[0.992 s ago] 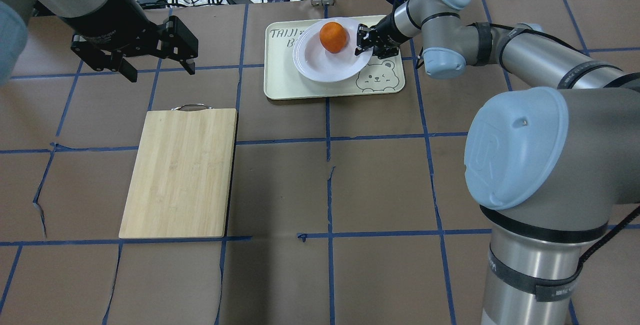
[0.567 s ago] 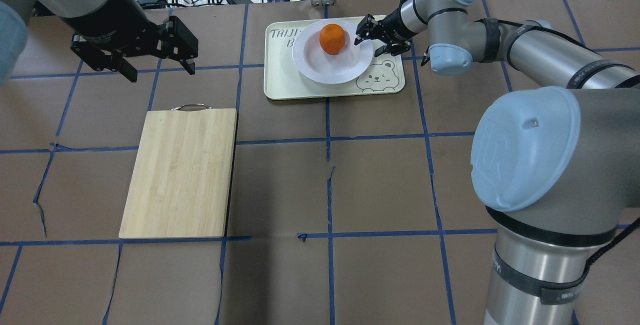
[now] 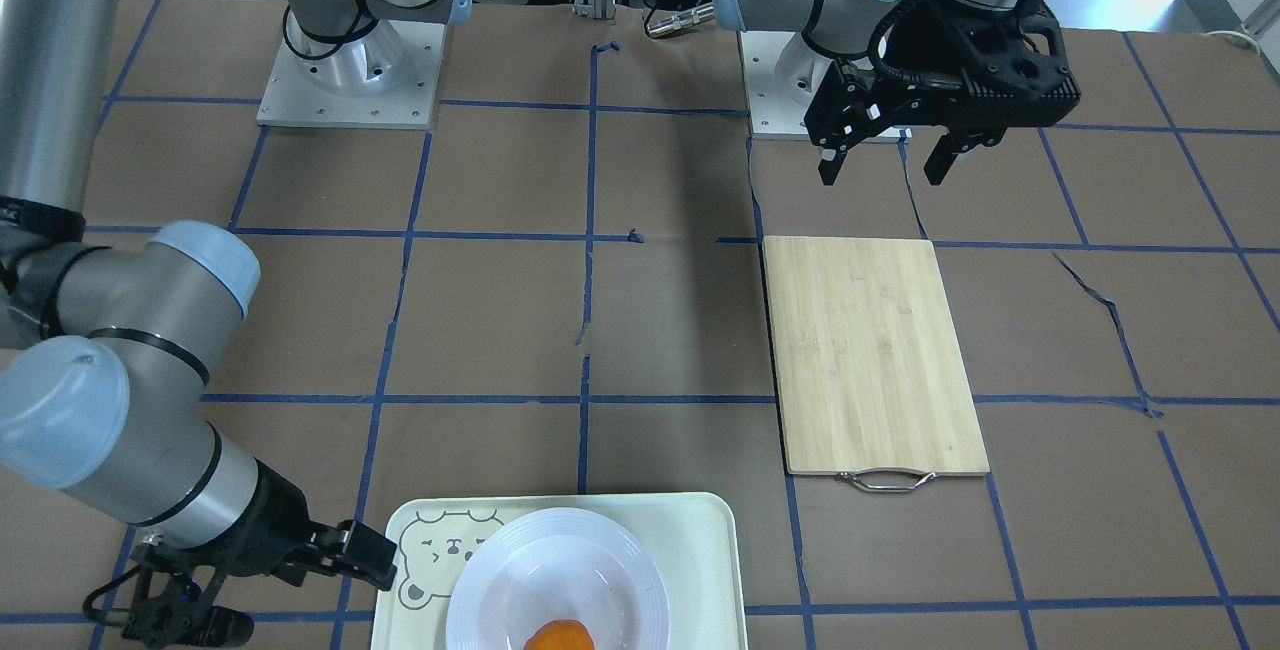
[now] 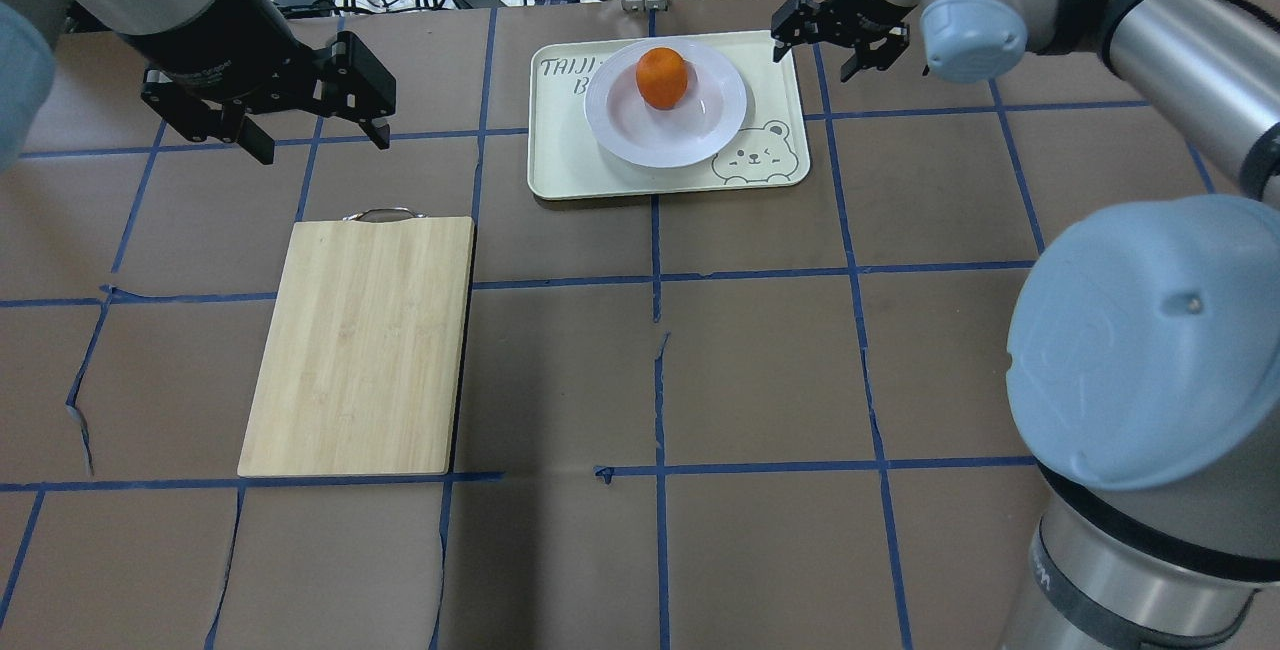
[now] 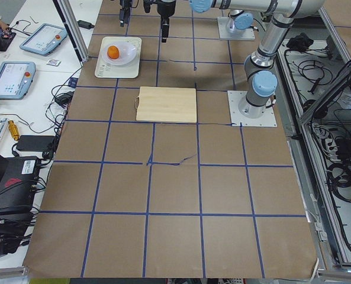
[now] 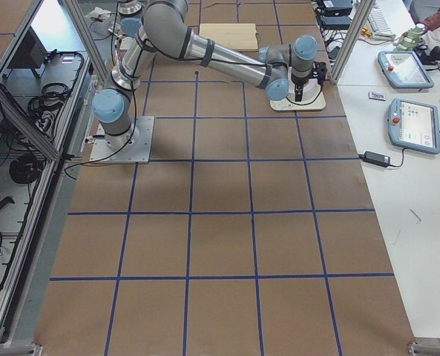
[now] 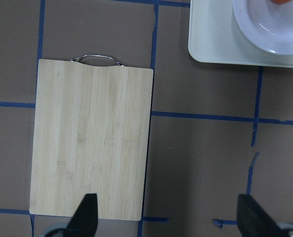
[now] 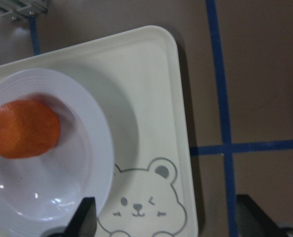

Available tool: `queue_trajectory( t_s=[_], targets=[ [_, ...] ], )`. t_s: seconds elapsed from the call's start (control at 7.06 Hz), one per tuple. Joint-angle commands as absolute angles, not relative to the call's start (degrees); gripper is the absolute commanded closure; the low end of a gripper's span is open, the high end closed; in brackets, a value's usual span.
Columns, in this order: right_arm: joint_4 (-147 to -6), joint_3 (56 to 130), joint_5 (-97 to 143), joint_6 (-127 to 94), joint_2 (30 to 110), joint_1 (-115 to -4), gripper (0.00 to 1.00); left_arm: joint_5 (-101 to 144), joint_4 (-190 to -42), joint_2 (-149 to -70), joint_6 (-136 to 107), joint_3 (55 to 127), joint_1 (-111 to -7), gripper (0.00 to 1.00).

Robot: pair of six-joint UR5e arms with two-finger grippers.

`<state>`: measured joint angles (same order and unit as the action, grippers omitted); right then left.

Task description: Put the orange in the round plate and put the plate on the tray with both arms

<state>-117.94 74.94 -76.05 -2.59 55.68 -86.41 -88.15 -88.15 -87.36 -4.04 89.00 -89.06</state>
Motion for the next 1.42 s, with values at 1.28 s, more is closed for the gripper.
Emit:
queue_trajectory(
  t_s=[1.28],
  targets=[
    [-93.69, 83.14, -91.84, 2.81, 86.03, -91.76, 0.00, -88.15, -88.15, -87.36, -4.04, 89.12, -89.03, 0.00]
  ],
)
